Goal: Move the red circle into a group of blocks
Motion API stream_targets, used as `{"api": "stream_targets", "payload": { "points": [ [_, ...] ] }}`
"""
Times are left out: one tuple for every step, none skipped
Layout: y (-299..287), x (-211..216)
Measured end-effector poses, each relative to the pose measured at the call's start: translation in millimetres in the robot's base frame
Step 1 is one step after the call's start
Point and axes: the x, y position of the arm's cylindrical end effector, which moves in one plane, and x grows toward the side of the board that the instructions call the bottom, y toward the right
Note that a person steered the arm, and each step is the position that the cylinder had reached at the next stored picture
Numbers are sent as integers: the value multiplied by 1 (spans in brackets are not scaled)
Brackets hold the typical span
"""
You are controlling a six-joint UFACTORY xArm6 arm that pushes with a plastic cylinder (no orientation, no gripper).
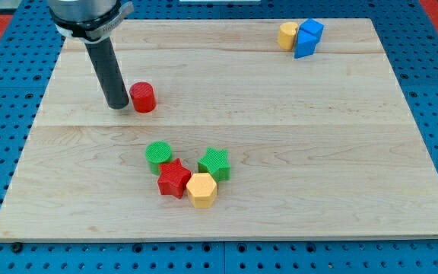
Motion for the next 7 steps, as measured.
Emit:
{"api": "stream_targets", "payload": {
  "points": [
    [-17,-51],
    [66,23],
    [105,91],
    [105,58],
    [143,54],
    [154,80],
    [158,83]
  ]
}}
